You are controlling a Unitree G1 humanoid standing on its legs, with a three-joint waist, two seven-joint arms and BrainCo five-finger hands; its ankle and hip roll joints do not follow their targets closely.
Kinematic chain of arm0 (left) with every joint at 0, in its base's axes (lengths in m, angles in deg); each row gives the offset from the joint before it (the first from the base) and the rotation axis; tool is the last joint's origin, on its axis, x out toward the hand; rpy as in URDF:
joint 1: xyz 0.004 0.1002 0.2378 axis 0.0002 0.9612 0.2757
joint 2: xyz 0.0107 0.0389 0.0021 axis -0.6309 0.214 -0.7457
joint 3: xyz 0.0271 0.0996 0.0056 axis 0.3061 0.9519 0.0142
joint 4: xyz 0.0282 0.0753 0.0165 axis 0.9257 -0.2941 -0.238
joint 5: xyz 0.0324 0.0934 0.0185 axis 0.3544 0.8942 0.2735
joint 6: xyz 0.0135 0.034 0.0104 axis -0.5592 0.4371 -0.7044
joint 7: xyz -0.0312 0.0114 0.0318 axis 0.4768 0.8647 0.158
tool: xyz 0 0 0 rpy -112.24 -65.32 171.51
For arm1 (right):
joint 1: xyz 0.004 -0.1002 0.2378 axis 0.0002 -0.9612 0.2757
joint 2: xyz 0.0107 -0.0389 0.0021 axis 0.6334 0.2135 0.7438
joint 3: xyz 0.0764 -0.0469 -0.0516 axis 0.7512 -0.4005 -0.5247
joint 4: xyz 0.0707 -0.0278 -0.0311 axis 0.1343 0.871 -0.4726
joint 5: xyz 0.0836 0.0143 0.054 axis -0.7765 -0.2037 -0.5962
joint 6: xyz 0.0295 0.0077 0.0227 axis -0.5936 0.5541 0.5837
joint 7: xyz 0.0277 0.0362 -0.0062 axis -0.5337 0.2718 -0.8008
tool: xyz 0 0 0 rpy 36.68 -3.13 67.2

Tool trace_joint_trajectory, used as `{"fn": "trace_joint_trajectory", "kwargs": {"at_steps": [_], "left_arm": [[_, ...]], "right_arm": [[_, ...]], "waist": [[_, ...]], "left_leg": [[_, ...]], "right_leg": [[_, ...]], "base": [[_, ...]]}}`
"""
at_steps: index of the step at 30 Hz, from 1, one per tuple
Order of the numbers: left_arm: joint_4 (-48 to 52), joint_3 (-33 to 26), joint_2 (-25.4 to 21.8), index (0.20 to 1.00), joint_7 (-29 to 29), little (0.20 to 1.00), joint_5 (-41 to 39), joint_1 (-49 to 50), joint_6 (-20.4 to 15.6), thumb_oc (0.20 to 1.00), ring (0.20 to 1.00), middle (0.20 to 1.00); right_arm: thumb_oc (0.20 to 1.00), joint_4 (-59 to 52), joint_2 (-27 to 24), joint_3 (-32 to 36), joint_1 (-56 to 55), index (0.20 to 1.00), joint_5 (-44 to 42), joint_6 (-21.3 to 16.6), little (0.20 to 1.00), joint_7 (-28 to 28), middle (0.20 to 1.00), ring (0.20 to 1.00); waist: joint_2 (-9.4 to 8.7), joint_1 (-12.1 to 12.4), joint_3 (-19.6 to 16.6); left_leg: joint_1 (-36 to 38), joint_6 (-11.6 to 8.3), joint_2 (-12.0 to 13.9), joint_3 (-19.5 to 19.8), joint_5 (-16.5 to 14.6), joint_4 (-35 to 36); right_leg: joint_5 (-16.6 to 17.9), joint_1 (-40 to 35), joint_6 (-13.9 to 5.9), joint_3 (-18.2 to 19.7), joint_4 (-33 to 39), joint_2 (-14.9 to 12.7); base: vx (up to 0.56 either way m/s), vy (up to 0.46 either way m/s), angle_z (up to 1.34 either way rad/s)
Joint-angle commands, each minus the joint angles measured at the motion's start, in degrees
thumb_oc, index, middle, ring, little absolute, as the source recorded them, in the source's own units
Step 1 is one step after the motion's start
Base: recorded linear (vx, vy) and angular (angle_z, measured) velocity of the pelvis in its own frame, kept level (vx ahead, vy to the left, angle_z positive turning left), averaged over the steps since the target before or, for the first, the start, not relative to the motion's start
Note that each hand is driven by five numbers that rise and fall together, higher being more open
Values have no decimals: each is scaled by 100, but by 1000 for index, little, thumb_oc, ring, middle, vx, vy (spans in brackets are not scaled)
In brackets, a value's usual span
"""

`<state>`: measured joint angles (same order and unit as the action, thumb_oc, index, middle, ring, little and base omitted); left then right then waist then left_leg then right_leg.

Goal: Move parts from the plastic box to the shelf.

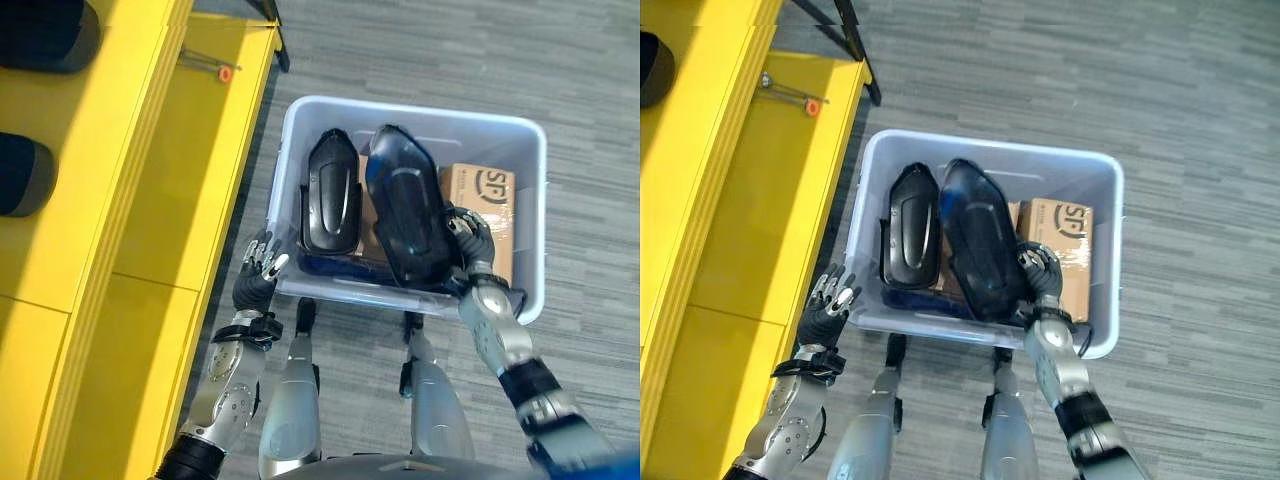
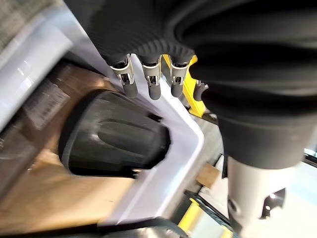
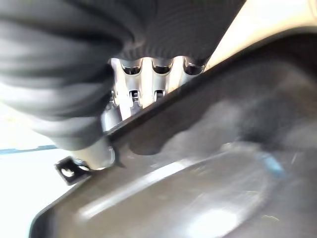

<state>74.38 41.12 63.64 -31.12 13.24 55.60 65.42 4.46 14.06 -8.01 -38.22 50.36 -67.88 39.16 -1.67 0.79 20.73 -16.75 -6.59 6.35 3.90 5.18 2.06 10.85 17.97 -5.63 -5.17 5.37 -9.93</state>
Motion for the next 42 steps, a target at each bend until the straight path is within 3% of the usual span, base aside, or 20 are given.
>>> {"fn": "trace_joint_trajectory", "kwargs": {"at_steps": [1,8,17,20,22,25,26,30,37,39,41,42], "left_arm": [[43,-36,22,1000,255,1000,97,-112,-182,1000,1000,1000],[33,-348,112,1000,595,1000,141,276,-72,1000,1000,1000],[24,-522,210,1000,899,1000,296,623,77,1000,1000,1000],[22,-593,259,1000,962,1000,331,797,155,1000,1000,1000],[34,-616,258,1000,968,1000,337,809,170,1000,1000,1000],[54,-660,284,1000,986,1000,311,852,202,1000,1000,1000],[59,-713,296,1000,985,1000,282,885,233,1000,1000,1000],[41,-767,348,1000,1023,1000,206,970,280,1000,1000,1000],[1,-805,423,1000,1117,1000,104,1121,347,1000,1000,1000],[-49,-756,435,1000,1099,1000,79,1071,360,1000,1000,1000],[-158,-722,443,1000,1083,1000,79,963,359,1000,1000,1000],[-195,-738,462,1000,1073,1000,90,926,353,1000,1000,1000]], "right_arm": [[200,55,-354,339,775,200,264,-481,200,-409,200,200],[200,-1171,-530,690,132,200,347,-502,200,-797,200,200],[200,-1555,-507,886,-317,200,230,-425,200,-1061,200,200],[200,-1441,-388,843,-392,200,-174,-382,200,-1172,200,200],[200,-1432,-368,825,-394,200,-251,-368,200,-1200,200,200],[200,-1302,-232,679,-358,200,-838,-354,200,-1369,200,200],[200,-1186,-111,529,-329,200,-1386,-289,200,-1547,200,200],[200,-1109,-39,408,-313,200,-1880,-242,200,-1731,200,200],[200,-1013,-73,353,-265,200,-2172,-259,200,-1855,200,200],[200,-1041,-130,429,-177,200,-2147,-367,200,-1781,200,200],[200,-1113,-222,565,-162,200,-2012,-432,200,-1675,200,200],[200,-1172,-274,616,-174,200,-1928,-478,200,-1628,200,200]], "waist": [[293,105,-45],[175,84,-627],[202,95,-1234],[204,155,-1465],[205,172,-1504],[199,237,-1619],[212,291,-1660],[233,372,-1709],[313,594,-1649],[374,689,-1445],[376,644,-1284],[367,585,-1214]], "left_leg": [[499,167,-79,70,100,294],[917,123,42,42,0,294],[1359,87,143,201,-56,294],[1516,80,188,252,-82,294],[1534,82,199,261,-85,294],[1649,87,243,306,-88,294],[1733,86,293,344,-60,294],[1769,32,369,478,30,294],[1562,-120,579,925,427,290],[1209,-212,566,1233,722,253],[932,-148,568,817,876,144],[885,-102,655,262,856,50]], "right_leg": [[-275,-342,-160,81,-529,-30],[-298,-873,-178,23,-321,21],[-554,-1423,-168,-168,-474,74],[-634,-1641,-143,-222,-462,119],[-651,-1655,-140,-229,-473,122],[-765,-1729,-99,-251,-603,168],[-879,-1802,-64,-289,-724,210],[-1015,-1925,11,-408,-788,310],[-1173,-2096,240,-706,-721,626],[-1233,-2030,303,-1034,-792,643],[-1244,-1985,309,-1319,-869,502],[-1242,-1972,307,-1458,-900,420]], "base": [[97,-45,-6],[65,-32,1],[58,-22,10],[59,-35,8],[25,-25,12],[25,-52,4],[16,-65,8],[-10,-97,11],[-56,-114,28],[-200,-76,55],[-161,24,117],[-110,52,177]]}}
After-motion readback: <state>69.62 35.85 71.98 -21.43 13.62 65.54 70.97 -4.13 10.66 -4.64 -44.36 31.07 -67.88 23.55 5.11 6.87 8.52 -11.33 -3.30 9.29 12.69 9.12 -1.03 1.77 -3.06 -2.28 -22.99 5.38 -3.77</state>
